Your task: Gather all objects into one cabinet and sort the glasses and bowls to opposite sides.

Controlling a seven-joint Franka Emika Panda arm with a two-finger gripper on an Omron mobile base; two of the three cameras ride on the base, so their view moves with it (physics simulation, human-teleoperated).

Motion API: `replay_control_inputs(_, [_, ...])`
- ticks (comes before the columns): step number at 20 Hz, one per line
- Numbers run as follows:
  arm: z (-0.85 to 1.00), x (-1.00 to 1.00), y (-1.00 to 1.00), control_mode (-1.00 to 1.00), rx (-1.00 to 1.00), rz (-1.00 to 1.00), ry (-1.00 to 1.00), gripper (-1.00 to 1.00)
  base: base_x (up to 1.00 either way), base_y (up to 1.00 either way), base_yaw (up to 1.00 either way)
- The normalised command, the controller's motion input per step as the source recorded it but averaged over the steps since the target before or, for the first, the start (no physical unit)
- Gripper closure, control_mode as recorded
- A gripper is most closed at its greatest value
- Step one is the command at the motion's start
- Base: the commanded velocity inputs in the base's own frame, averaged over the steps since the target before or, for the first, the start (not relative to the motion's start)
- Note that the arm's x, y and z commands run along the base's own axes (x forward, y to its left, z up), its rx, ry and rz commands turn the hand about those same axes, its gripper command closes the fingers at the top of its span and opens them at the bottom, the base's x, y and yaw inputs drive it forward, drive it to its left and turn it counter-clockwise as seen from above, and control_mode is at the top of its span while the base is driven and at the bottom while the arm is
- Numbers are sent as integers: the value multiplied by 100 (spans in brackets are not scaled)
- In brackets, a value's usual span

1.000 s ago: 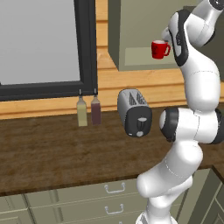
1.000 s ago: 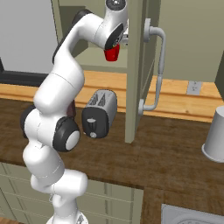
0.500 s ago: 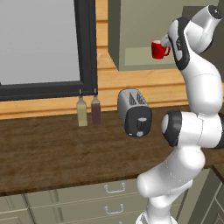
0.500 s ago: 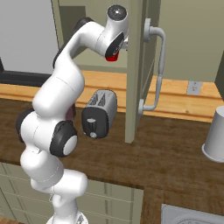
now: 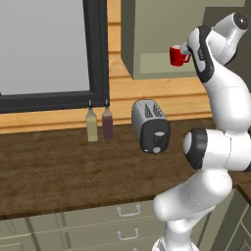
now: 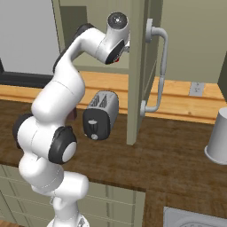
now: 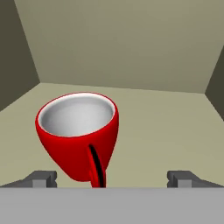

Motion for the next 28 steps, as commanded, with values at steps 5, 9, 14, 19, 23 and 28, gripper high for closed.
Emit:
replay_control_inputs(5, [-13, 18, 17, -100, 0, 0, 0, -100, 0, 0, 0])
replay_control_inputs(9, [-10, 34, 23, -100, 0, 0, 0, -100, 0, 0, 0])
replay_control_inputs(14, [-6, 30, 3, -100, 0, 0, 0, -100, 0, 0, 0])
replay_control_inputs(19, [-15, 11, 9, -100, -1, 0, 0, 100, 0, 0, 0])
replay_control_inputs(23, [-8, 5, 13, -100, -1, 0, 0, 100, 0, 0, 0])
replay_control_inputs(28, [0, 0, 0, -100, 0, 0, 0, 100, 0, 0, 0])
